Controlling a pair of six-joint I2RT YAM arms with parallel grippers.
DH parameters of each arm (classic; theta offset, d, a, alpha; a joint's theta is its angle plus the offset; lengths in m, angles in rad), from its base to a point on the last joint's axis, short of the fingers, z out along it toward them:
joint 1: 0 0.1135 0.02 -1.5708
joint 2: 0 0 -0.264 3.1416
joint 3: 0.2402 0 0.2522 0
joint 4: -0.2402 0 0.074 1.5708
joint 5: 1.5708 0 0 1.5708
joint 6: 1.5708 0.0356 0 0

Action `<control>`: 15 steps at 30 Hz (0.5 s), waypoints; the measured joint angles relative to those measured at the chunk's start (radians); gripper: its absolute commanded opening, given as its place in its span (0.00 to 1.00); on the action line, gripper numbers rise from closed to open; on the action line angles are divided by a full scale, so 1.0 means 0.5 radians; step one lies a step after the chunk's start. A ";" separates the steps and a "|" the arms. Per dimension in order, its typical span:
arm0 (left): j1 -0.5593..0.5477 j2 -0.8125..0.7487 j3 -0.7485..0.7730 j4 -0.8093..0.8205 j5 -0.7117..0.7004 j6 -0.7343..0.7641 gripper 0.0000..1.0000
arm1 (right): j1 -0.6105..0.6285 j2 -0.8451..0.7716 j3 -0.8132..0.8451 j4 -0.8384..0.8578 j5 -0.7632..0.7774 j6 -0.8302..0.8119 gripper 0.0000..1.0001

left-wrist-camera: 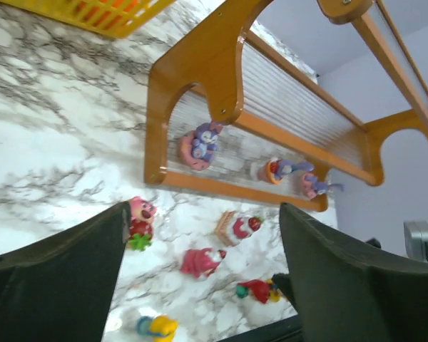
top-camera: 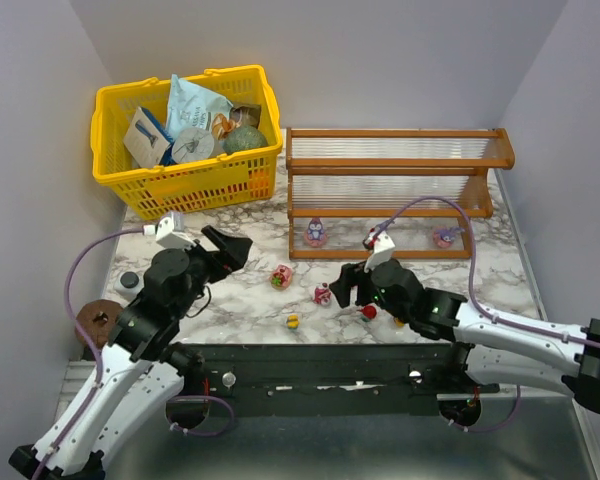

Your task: Place and organize the plastic toys onto the shelf

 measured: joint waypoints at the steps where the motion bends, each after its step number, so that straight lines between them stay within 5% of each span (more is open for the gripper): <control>1: 0.000 -0.072 0.029 -0.114 -0.010 0.051 0.99 | 0.008 0.058 -0.006 0.064 -0.040 -0.051 0.86; 7: 0.000 -0.375 0.066 -0.564 -0.042 0.227 0.99 | 0.046 0.386 -0.006 0.343 -0.148 -0.245 0.89; 15: 0.000 -0.558 0.064 -0.655 -0.067 0.405 0.99 | 0.060 0.636 -0.084 0.648 -0.219 -0.340 0.90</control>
